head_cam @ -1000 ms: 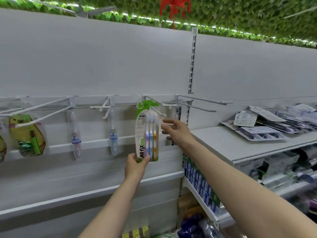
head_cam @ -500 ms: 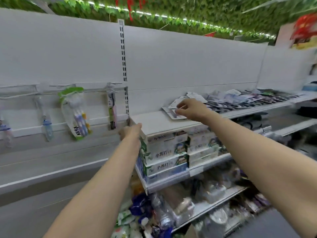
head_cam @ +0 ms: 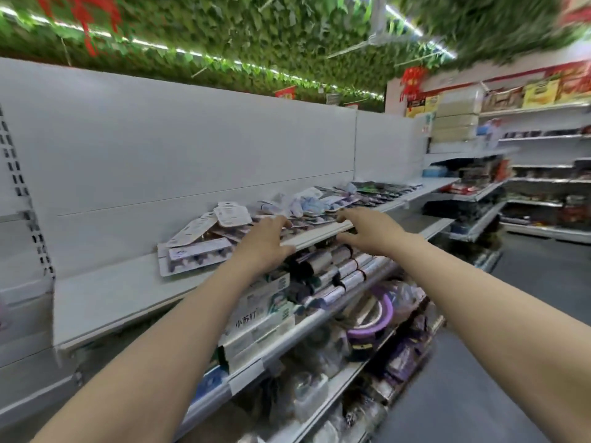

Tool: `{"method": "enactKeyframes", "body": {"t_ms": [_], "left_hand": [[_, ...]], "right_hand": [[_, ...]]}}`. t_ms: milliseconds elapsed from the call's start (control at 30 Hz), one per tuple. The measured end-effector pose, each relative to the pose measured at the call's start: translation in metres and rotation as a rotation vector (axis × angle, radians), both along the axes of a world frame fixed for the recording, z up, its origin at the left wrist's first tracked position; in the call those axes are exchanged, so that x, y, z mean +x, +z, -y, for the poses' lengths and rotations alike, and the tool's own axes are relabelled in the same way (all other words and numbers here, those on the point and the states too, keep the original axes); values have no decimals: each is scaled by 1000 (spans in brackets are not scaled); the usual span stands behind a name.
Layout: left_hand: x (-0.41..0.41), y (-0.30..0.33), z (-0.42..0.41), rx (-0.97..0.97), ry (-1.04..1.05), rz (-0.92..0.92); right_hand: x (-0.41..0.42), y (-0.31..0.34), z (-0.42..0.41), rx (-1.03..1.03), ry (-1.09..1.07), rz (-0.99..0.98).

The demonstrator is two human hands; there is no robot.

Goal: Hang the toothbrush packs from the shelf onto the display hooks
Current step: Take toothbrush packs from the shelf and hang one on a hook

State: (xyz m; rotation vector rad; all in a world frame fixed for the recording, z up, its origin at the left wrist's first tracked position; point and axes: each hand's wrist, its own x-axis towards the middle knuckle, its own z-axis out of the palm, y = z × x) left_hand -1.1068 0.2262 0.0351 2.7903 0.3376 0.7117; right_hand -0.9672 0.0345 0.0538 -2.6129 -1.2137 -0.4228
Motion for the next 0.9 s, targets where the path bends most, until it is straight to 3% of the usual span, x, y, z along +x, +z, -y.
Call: {"method": "enactKeyframes", "body": {"t_ms": [467, 900], "left_hand": [[331, -8, 44, 110, -287, -88], [562, -26, 99, 213, -283, -125]], "right_hand": [[261, -3, 74, -65, -253, -18], [491, -34, 143, 12, -223, -48]]}}
